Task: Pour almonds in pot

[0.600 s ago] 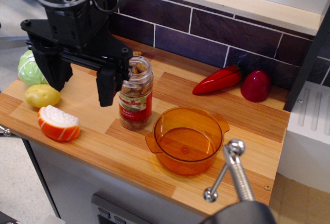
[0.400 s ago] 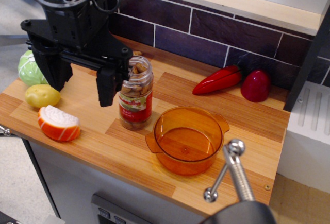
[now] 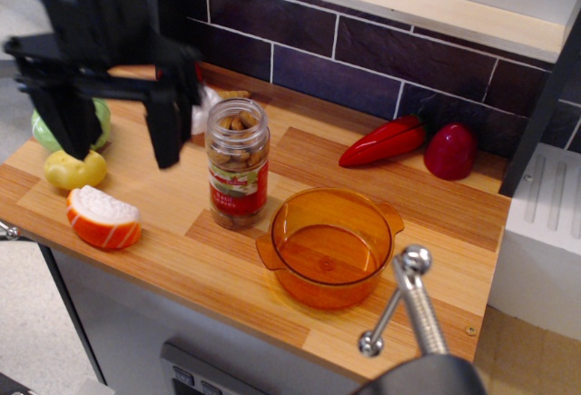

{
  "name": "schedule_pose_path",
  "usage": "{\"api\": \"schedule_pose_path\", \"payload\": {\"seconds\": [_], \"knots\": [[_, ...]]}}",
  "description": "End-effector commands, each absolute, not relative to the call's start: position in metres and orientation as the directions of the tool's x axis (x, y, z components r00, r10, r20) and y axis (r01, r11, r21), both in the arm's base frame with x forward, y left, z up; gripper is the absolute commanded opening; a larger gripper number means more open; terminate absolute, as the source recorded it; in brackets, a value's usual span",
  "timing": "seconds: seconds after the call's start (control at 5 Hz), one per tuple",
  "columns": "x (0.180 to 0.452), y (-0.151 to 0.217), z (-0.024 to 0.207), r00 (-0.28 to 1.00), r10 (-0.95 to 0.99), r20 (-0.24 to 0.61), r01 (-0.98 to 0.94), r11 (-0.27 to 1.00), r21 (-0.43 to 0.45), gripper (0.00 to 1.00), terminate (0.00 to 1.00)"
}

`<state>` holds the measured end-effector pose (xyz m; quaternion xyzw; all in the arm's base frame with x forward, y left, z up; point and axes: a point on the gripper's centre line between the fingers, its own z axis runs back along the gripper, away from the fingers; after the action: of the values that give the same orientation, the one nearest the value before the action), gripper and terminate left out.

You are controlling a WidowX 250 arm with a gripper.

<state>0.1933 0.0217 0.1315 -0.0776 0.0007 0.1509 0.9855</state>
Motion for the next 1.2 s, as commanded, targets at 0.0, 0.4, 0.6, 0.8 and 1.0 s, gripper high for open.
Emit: {"api": "schedule_pose_path", "payload": {"seconds": [0.0,0.4,0.6,0.8,1.0], "knots": [[0.228,0.059,0.162,0.814,0.552,-0.18,-0.577,0.732,-0.363,1.0,0.0],[0.26,0.084,0.155,0.573,0.719,-0.393,-0.818,0.474,-0.326,1.0,0.0],[0.272,0.084,0.14,0.439,0.759,-0.481,-0.899,0.379,-0.222,1.0,0.0],[0.275,0.084,0.119,0.363,0.772,-0.521,-0.929,0.343,-0.139,1.0,0.0],[0.275,0.078,0.1,0.297,0.787,-0.541,-0.946,0.32,-0.054,1.0,0.0]]}}
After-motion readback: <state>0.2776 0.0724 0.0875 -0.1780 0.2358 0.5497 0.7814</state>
